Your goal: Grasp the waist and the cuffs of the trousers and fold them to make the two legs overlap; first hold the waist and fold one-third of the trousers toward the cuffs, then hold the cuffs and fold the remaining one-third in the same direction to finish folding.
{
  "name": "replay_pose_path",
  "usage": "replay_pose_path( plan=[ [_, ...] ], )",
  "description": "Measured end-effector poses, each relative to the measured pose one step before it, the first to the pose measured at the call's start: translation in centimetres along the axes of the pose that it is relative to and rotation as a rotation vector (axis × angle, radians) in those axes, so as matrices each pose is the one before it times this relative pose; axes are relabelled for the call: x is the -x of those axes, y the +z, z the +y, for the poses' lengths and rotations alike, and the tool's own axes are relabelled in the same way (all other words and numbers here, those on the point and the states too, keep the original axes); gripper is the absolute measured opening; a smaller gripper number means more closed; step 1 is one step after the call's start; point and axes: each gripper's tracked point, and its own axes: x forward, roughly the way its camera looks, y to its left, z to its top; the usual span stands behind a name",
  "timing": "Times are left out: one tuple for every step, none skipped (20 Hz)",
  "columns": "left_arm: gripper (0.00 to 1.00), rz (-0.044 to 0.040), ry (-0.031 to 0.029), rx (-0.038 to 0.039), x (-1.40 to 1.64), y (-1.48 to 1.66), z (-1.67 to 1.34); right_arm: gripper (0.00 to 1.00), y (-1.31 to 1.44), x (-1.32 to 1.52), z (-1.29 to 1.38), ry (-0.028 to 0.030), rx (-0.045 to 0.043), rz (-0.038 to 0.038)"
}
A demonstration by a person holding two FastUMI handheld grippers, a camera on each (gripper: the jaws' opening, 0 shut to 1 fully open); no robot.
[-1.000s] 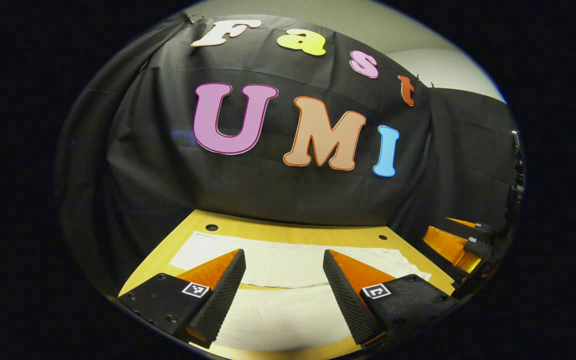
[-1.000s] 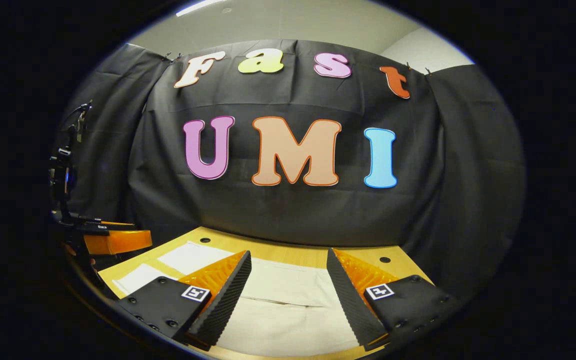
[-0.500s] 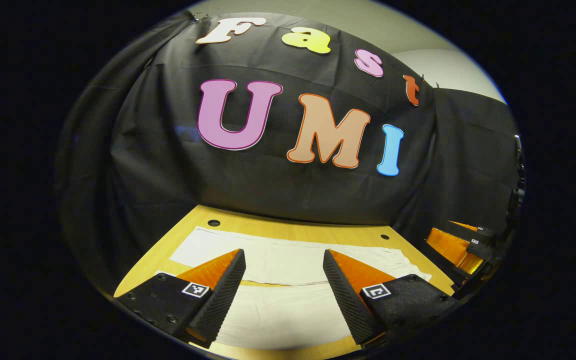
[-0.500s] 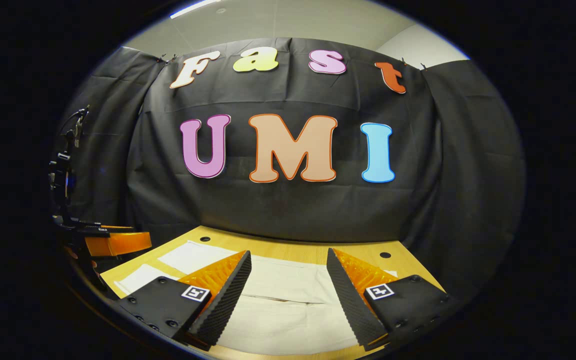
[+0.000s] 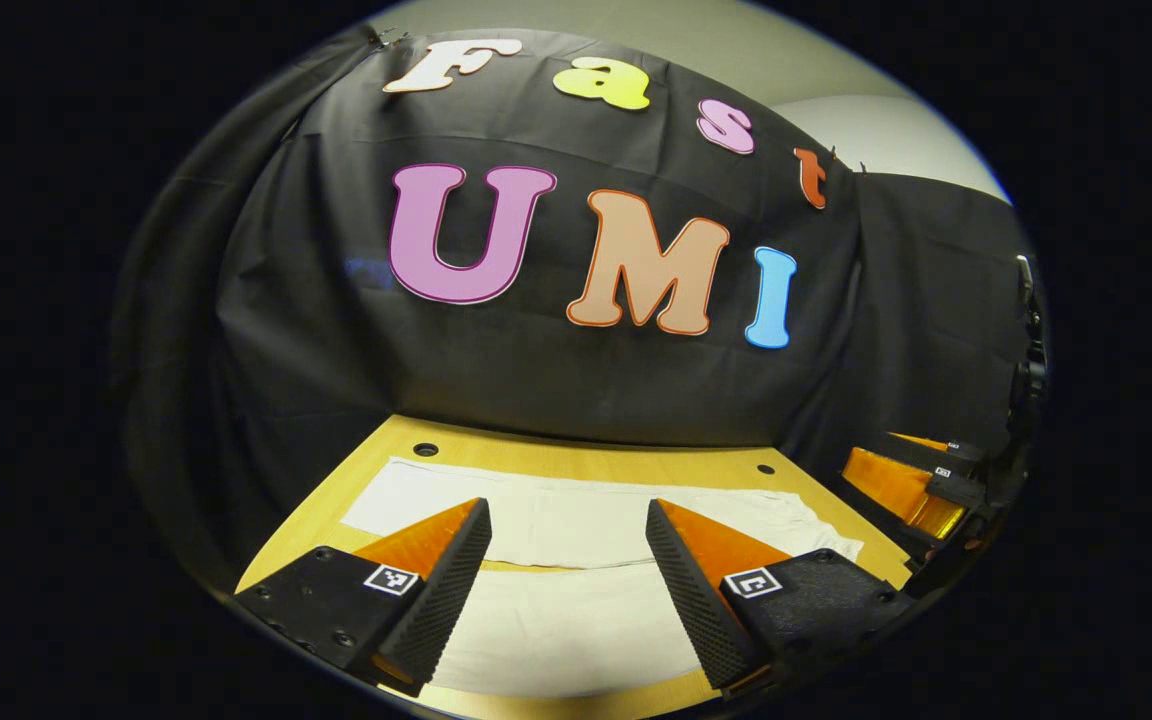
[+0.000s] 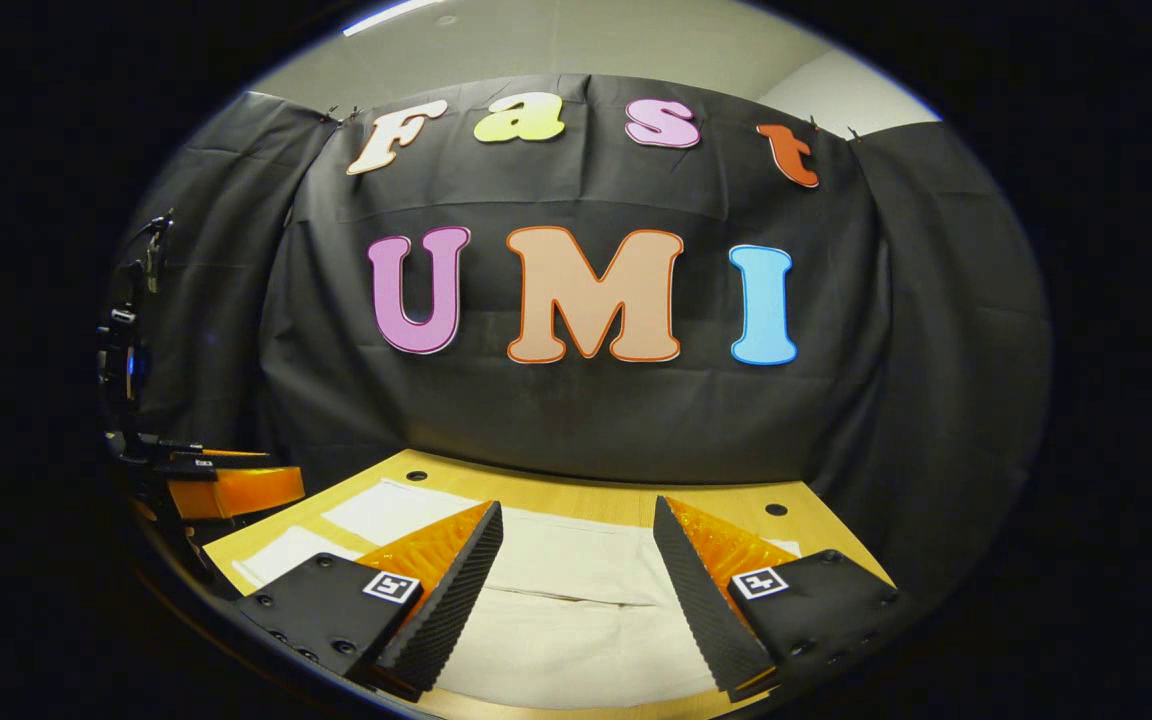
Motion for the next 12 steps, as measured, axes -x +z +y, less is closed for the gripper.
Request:
replay_pose_path(
  plan=[
    [0.92, 0.00490, -0.00017, -0.00360, 0.112, -0.087, 0.435, 0.98, 0.021, -0.023, 0.298, 0.00173, 0.00084, 0.00049],
    [0.95, 0.00608, -0.00138, -0.00520, 0.169, -0.127, 0.461, 0.98, -0.070, -0.003, 0.274, 0.00128, 0.00101, 0.00059],
    [0.95, 0.00447, -0.00012, -0.01048, 0.171, -0.166, 0.561, 0.98, -0.045, -0.004, 0.297, 0.00347, 0.00282, 0.00188],
    [0.95, 0.00665, -0.00223, -0.01594, 0.141, -0.129, 0.610, 0.98, -0.197, 0.034, 0.313, 0.00185, 0.00459, 0.00263],
    [0.95, 0.01555, -0.00677, -0.01979, 0.153, -0.411, 0.524, 0.98, -0.066, -0.022, 0.289, 0.00132, 0.00460, 0.00567],
    [0.95, 0.01346, -0.00432, -0.02541, 0.221, -0.299, 0.635, 0.98, -0.285, 0.052, 0.304, 0.00012, 0.00221, 0.00502],
    [0.95, 0.01209, -0.00585, -0.02529, 0.213, -0.417, 0.776, 0.98, -0.099, 0.009, 0.234, -0.00052, -0.00124, 0.00524],
    [0.95, 0.01246, -0.00597, -0.02264, 0.187, -0.298, 0.708, 0.98, -0.235, 0.020, 0.406, 0.00095, -0.00629, 0.00592],
    [0.95, 0.01289, -0.01597, -0.02197, 0.124, -0.533, 0.484, 0.98, -0.160, 0.027, 0.340, 0.00019, -0.00819, 0.00480],
    [0.94, 0.01236, -0.02593, -0.01982, 0.223, -0.392, 0.261, 0.98, -0.099, 0.027, 0.201, -0.00259, -0.00729, 0.00220],
    [0.95, 0.02520, -0.02753, -0.02112, 0.081, -0.857, 0.230, 0.98, -0.108, 0.104, 0.117, -0.00553, -0.00379, 0.00374],
    [0.95, 0.02521, -0.02973, -0.02558, 0.007, -0.726, 0.212, 0.98, -0.227, 0.068, -0.030, -0.00829, -0.00131, 0.00171]
  ],
)
